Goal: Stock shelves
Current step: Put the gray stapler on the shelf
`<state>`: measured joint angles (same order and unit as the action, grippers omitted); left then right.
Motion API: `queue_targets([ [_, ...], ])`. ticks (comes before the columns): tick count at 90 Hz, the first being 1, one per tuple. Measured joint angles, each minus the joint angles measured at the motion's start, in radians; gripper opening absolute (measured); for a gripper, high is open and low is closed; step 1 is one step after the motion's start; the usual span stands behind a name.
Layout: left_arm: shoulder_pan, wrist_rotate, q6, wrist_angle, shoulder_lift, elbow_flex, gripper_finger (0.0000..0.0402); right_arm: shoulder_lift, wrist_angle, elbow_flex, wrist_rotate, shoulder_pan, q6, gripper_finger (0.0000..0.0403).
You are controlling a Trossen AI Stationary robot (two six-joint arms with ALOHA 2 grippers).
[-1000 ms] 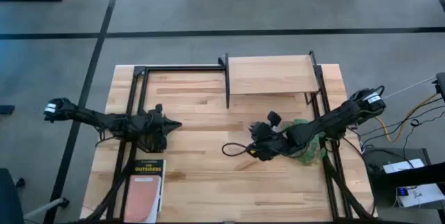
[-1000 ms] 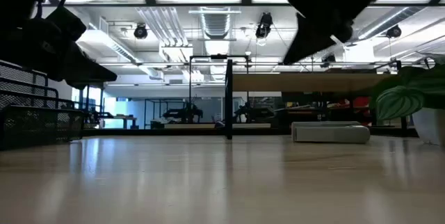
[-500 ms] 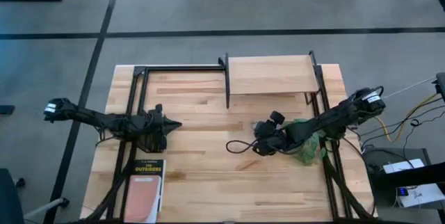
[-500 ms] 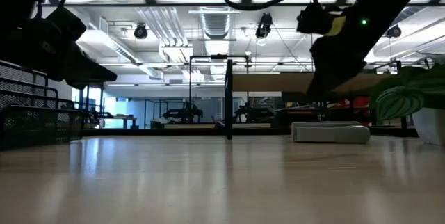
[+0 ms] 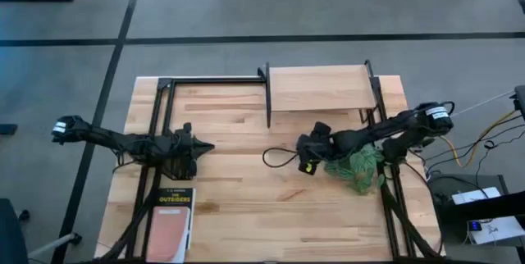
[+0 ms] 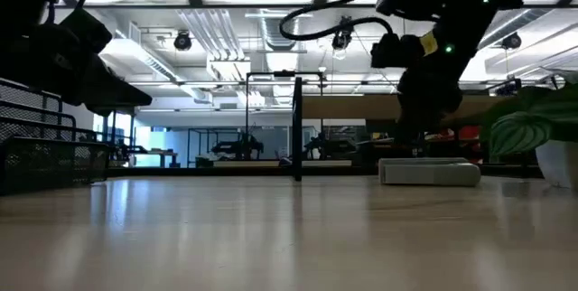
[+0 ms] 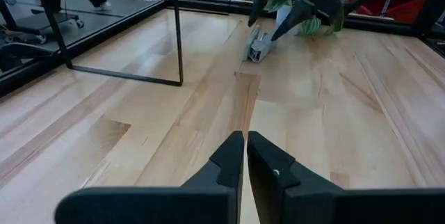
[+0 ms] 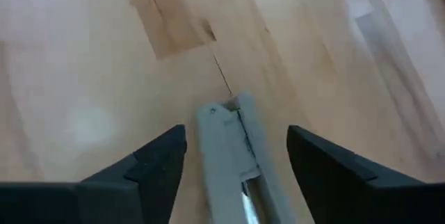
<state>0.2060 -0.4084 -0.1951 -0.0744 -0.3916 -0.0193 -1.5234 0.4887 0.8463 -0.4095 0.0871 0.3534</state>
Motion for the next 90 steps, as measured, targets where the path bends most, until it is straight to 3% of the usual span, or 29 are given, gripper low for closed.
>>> queue_targets([
  [38, 0.000, 0.000, 0.000, 0.000, 0.000, 0.000, 0.0004, -0.068, -0.015, -0.035, 0.050, -0.053, -0.026, 0.0247],
  [90, 0.000, 0.000, 0.000, 0.000, 0.000, 0.000, 0.0004, -0.135, -0.035, -0.022, 0.122, -0.055, -0.002, 0.0180],
])
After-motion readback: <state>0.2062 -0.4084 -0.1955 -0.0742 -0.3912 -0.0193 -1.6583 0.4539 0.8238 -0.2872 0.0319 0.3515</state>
